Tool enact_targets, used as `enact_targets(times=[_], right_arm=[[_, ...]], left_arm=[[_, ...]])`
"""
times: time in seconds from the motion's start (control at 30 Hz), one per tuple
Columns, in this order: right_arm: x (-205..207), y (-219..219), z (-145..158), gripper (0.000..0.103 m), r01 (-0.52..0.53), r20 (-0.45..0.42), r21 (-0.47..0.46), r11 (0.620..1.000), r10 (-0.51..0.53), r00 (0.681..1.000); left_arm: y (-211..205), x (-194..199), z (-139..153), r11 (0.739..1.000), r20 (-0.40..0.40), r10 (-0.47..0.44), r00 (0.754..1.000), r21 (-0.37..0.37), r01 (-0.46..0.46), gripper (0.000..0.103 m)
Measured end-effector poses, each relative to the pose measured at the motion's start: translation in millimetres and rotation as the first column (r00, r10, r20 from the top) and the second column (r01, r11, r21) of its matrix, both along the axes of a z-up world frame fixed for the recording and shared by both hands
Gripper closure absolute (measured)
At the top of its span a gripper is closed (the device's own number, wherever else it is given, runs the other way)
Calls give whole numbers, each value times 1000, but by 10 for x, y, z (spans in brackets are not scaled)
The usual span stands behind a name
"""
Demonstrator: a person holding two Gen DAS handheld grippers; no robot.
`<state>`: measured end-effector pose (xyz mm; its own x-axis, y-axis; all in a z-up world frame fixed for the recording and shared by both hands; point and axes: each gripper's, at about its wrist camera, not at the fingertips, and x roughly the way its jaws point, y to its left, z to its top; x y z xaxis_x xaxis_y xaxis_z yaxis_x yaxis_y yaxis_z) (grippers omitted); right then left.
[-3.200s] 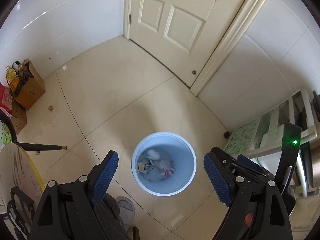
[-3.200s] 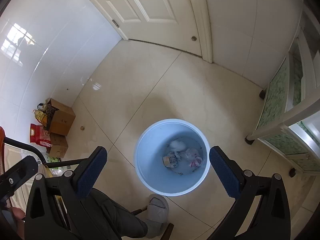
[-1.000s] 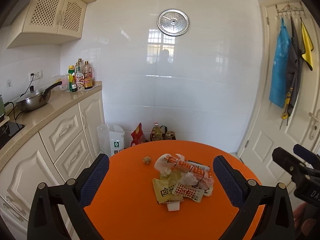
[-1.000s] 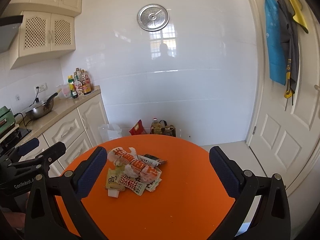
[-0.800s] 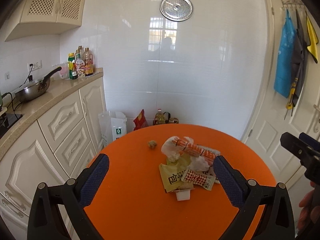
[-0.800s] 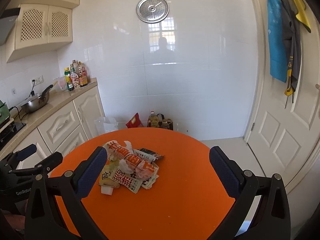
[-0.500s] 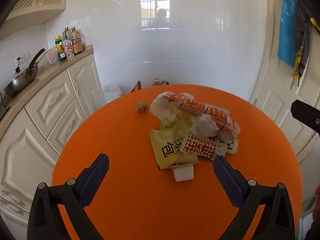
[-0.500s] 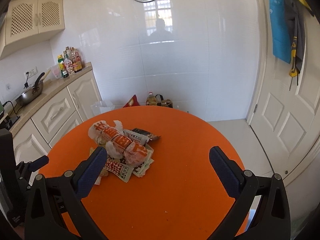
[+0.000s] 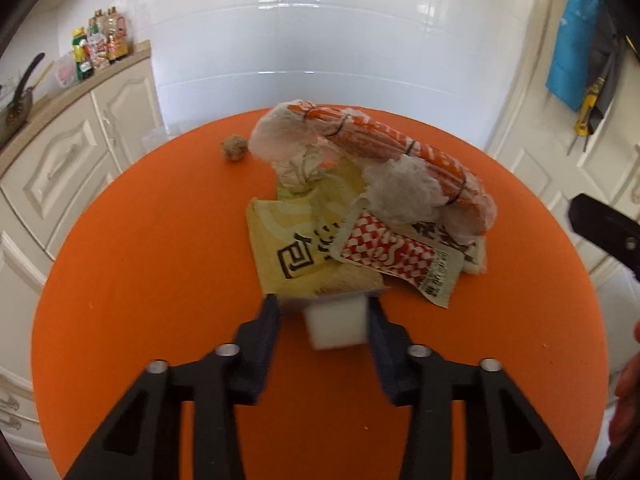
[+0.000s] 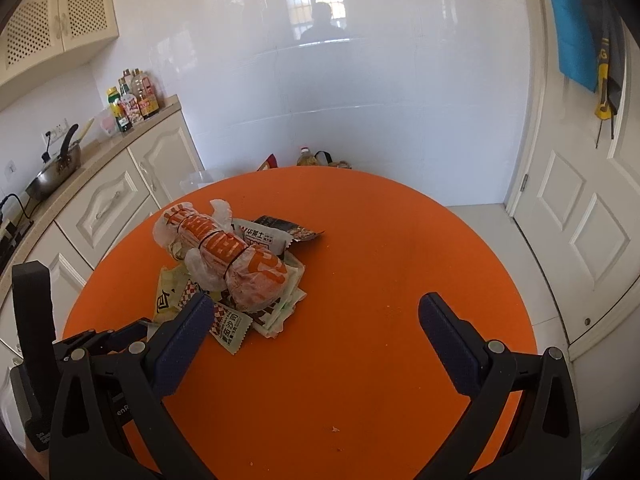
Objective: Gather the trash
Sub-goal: 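Grasp the small white cup with the left tool while the right tool grasps the brown lump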
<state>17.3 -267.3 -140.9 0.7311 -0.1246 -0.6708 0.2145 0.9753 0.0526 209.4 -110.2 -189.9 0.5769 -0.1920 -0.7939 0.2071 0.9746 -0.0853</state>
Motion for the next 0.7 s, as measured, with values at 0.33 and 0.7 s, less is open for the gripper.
enact_targets(times=[0.33,0.7], right_arm=[[136,326,-174,0,-76,-66,17,997,77,995],[362,930,-451,2,-199,-136,30,979,202,970]], left_arm=[[91,582,146,998,64,11,998,-56,-8,67],[604,1141,224,989,98,140,985,-63,-135,67]])
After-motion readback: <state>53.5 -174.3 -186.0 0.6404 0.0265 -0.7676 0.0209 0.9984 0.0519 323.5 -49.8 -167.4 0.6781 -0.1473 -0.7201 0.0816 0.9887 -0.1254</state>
